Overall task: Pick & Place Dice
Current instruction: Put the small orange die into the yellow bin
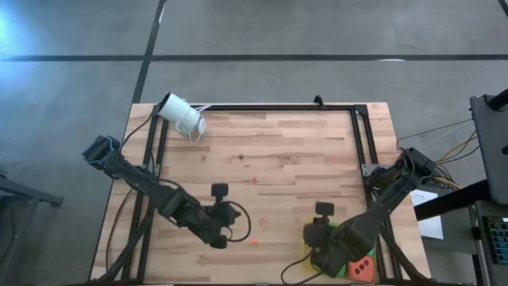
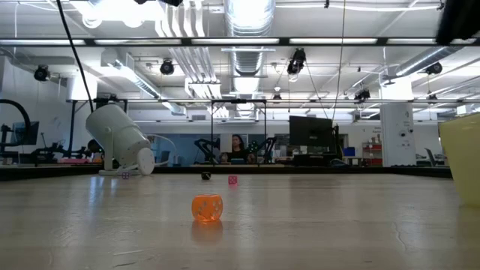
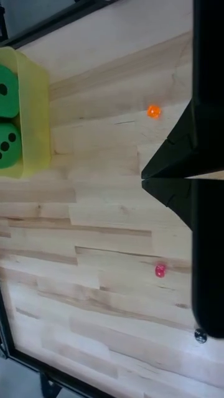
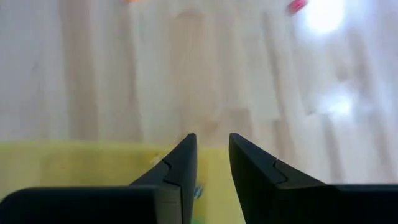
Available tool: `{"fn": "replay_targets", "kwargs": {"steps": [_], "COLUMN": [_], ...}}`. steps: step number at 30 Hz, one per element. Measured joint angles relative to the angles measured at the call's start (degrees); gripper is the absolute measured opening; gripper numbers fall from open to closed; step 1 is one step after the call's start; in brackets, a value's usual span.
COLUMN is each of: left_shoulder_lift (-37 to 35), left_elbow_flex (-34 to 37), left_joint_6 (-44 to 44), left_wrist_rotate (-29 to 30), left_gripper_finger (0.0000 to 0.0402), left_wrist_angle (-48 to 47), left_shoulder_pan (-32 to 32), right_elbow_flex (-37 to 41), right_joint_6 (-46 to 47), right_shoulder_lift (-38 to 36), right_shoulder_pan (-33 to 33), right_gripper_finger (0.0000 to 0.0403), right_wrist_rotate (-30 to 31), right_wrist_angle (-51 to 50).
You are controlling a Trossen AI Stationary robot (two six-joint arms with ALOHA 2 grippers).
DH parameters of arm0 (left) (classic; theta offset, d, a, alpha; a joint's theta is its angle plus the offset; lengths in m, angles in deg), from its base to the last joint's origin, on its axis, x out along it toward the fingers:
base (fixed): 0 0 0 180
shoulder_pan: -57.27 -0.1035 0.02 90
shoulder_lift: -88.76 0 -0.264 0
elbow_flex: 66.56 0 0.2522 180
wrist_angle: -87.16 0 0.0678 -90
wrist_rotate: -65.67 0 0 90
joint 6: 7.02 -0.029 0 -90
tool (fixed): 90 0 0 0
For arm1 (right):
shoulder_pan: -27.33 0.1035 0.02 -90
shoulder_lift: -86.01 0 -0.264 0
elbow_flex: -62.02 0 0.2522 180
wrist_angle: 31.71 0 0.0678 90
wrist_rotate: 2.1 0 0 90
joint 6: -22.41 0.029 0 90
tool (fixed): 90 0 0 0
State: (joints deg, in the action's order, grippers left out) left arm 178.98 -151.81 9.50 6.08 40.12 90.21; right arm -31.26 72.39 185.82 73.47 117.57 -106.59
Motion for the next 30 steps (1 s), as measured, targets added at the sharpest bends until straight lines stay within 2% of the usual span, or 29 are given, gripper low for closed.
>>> {"fn": "replay_targets", "kwargs": {"steps": [3,9,13,16,19,26,30], "left_shoulder_lift": [0.00,0.00,0.00,0.00,0.00,0.38,2.99], "left_elbow_flex": [1.04,3.69,5.72,7.70,10.71,16.71,17.91], "left_joint_6": [0.52,6.08,7.96,7.80,2.13,-7.50,-8.88], "left_wrist_rotate": [-0.02,-0.91,-2.69,-6.77,-12.13,-22.82,-24.93], "left_gripper_finger": [0.0002,0.0002,0.0002,0.0002,0.0002,0.0002,0.0002], "left_wrist_angle": [-0.17,-0.18,0.06,1.91,6.71,26.25,31.44], "left_shoulder_pan": [-0.73,-3.87,-6.71,-8.69,-9.00,-5.08,-1.96], "right_elbow_flex": [0.21,0.32,0.34,0.36,0.36,0.36,0.40], "right_joint_6": [0.43,0.63,0.82,1.31,1.33,1.46,1.46], "right_shoulder_lift": [0.00,0.00,-0.02,-0.03,-0.07,-0.07,-0.07], "right_shoulder_pan": [-0.01,-0.41,-0.45,-0.45,-0.45,-0.45,-0.45], "right_gripper_finger": [0.0082,0.0061,0.0037,0.0017,0.0010,0.0008,0.0008], "right_wrist_rotate": [4.67,9.29,9.55,9.55,9.55,9.55,9.55], "right_wrist_angle": [-0.02,0.09,0.15,0.19,0.20,0.20,0.37]}}
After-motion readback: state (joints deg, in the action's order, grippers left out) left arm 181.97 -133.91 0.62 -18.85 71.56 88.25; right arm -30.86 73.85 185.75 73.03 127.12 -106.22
